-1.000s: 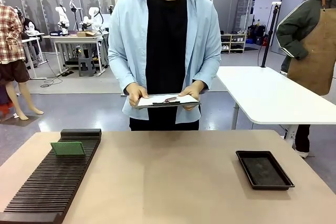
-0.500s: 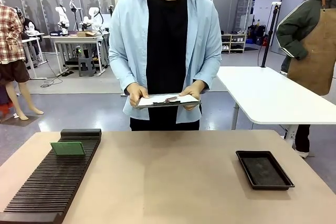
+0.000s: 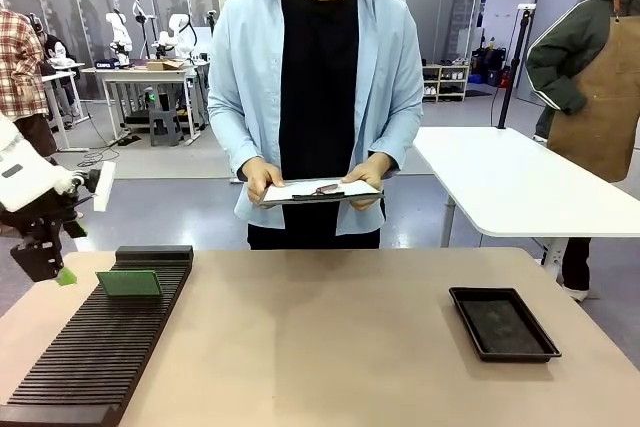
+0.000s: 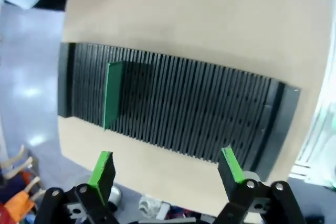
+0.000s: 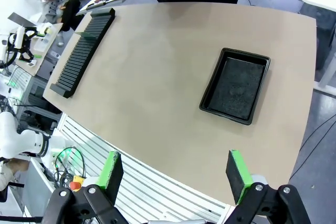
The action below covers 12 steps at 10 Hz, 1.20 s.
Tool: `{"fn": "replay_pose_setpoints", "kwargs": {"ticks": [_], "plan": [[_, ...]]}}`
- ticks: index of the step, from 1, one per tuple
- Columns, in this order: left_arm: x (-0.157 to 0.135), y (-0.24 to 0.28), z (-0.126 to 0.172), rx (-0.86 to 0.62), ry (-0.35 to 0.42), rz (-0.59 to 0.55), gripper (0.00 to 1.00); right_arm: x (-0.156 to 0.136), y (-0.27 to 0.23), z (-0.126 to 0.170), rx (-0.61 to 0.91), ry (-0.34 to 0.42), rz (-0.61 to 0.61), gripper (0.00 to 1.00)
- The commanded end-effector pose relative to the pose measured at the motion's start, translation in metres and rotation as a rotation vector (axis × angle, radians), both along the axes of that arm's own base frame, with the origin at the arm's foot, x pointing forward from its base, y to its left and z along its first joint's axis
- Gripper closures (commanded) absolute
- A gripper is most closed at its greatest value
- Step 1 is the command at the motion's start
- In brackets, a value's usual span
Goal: Inspect the PCB.
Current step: Pick up the Blank PCB and present it to the human.
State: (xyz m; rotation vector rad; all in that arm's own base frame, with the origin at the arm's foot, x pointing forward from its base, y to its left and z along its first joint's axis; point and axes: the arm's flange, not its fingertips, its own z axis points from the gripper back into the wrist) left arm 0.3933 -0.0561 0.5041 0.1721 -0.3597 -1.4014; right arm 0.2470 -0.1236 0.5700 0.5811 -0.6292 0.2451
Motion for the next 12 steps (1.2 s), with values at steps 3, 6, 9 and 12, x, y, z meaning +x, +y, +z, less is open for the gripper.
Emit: {"fn": "replay_pose_setpoints", "kwargs": {"ticks": [3,6,9,12], "plan": [[0.01,0.002,0.0,-0.006,0.011,-0.019,0.0,0.0,-0.001,0.001,0.003,-0.001,0.008,0.0],[0.011,0.0,0.005,-0.019,0.018,-0.017,0.0,0.0,-0.001,0.001,0.003,-0.001,0.008,0.0],[0.065,0.027,-0.01,0.045,0.011,-0.272,0.0,0.0,-0.001,0.001,0.003,-0.001,0.008,0.0],[0.117,0.042,-0.042,0.078,0.028,-0.297,0.0,0.0,-0.001,0.001,0.003,-0.001,0.008,0.0]]}}
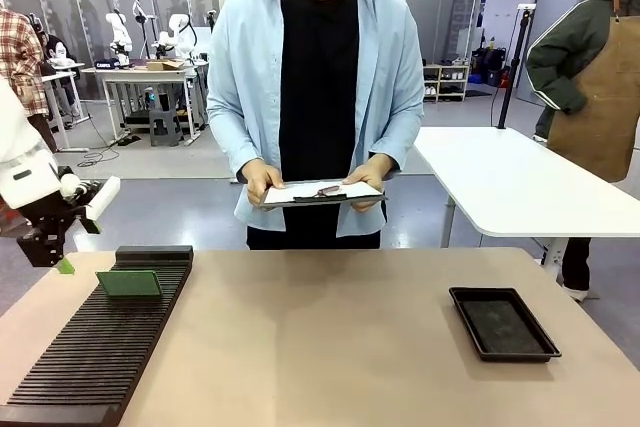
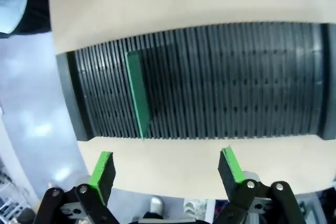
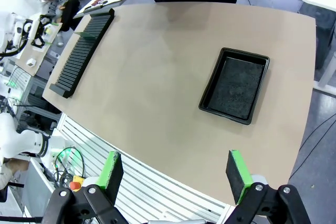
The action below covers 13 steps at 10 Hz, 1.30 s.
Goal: Inspect the PCB.
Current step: Pick up the Blank PCB and present it to the human.
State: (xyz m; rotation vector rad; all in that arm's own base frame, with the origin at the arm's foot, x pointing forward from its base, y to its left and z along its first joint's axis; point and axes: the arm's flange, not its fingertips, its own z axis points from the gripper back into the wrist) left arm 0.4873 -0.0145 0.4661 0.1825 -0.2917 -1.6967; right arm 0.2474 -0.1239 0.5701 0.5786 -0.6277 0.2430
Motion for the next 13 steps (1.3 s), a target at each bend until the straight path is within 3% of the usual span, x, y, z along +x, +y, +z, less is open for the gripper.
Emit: {"fn": "replay_pose_setpoints", "kwargs": {"ticks": [1,6,10,12,13], "plan": [[0.037,0.002,-0.016,-0.018,0.008,-0.036,0.0,0.0,0.0,0.001,0.005,-0.003,0.01,0.0],[0.078,0.007,-0.063,-0.029,0.16,0.001,0.0,0.0,0.0,0.001,0.005,-0.003,0.01,0.0],[0.094,0.009,-0.097,-0.057,0.226,0.043,0.0,0.0,0.0,0.001,0.005,-0.003,0.01,0.0],[0.095,0.009,-0.105,-0.07,0.231,0.056,0.4,0.0,0.0,0.001,0.005,-0.003,0.01,0.0],[0.097,0.009,-0.108,-0.07,0.24,0.071,0.77,0.0,0.0,0.001,0.005,-0.003,0.01,0.0]]}}
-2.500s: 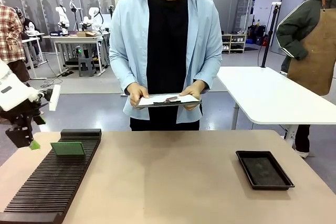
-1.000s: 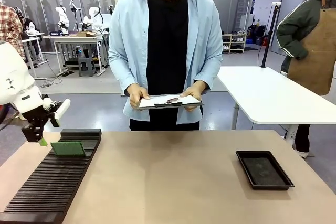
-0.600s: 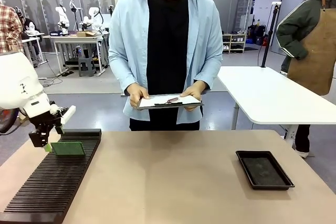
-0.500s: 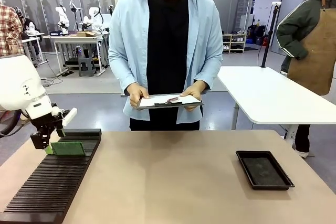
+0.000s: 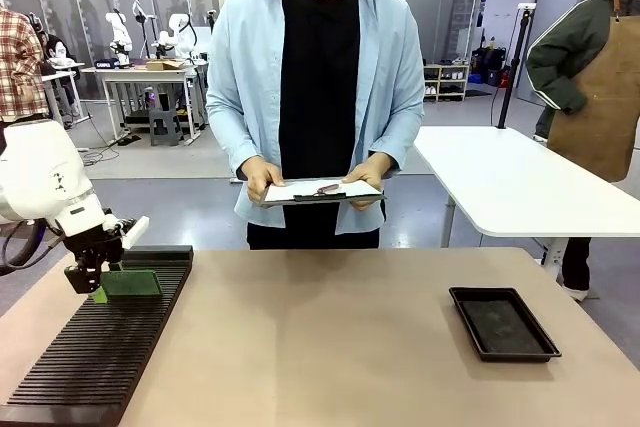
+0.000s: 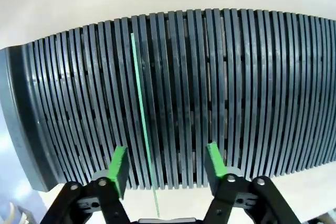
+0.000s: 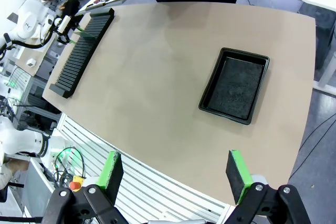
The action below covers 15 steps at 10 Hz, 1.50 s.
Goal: Inspect the PCB.
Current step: Pick up the Blank PCB and present it to the human.
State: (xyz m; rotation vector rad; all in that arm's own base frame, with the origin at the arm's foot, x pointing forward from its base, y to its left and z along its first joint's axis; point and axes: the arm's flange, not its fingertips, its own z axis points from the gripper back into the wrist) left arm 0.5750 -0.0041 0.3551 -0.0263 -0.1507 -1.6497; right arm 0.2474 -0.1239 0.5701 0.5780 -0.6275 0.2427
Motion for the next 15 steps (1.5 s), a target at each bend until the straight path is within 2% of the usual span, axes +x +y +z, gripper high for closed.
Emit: {"fn": "replay_pose_setpoints", "kwargs": {"ticks": [1,4,10,12,14,15], "plan": [[0.011,-0.002,0.001,-0.031,0.023,0.038,1.0,0.0,0.0,0.001,0.006,-0.003,0.011,0.0],[0.012,-0.005,-0.002,-0.001,0.026,0.041,0.98,0.0,0.0,0.001,0.006,-0.003,0.011,0.0],[0.011,-0.01,0.005,0.016,0.022,0.057,1.0,0.0,0.0,0.001,0.006,-0.003,0.011,0.0],[-0.004,-0.014,0.032,0.013,-0.03,0.065,1.0,0.0,0.0,0.001,0.006,-0.003,0.011,0.0],[-0.039,-0.019,0.081,-0.003,-0.109,0.087,1.0,0.0,0.0,0.001,0.006,-0.003,0.011,0.0],[-0.053,-0.021,0.1,-0.043,-0.109,0.148,1.0,0.0,0.0,0.001,0.006,-0.003,0.011,0.0]]}}
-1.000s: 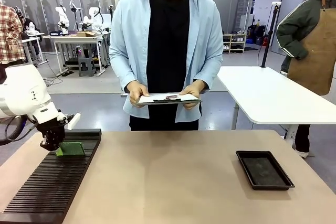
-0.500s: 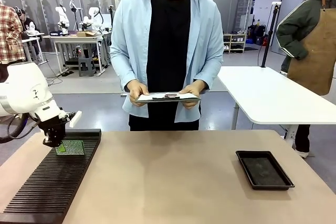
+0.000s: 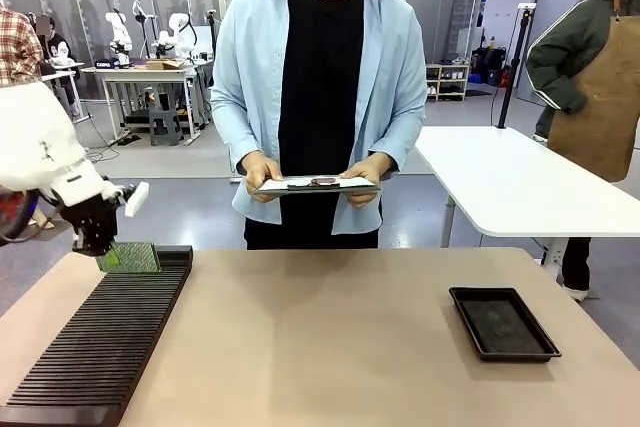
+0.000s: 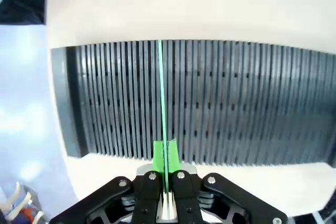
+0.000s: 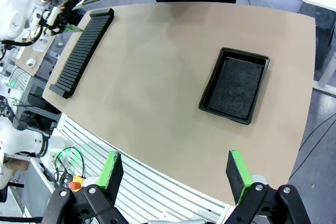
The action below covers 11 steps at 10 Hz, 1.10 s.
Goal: Inspect the PCB.
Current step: Pick up the Blank PCB and present it to the human.
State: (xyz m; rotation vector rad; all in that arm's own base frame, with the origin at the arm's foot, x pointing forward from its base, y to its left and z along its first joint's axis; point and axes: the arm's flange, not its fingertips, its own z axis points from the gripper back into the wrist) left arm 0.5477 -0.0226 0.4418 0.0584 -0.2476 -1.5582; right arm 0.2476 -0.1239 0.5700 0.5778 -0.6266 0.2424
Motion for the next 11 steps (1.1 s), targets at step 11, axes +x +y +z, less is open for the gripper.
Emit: {"fn": "replay_pose_setpoints", "kwargs": {"ticks": [11], "plan": [[0.038,-0.014,-0.059,-1.263,0.841,0.592,1.0,-0.001,0.0,0.001,0.006,-0.004,0.011,0.0]]}}
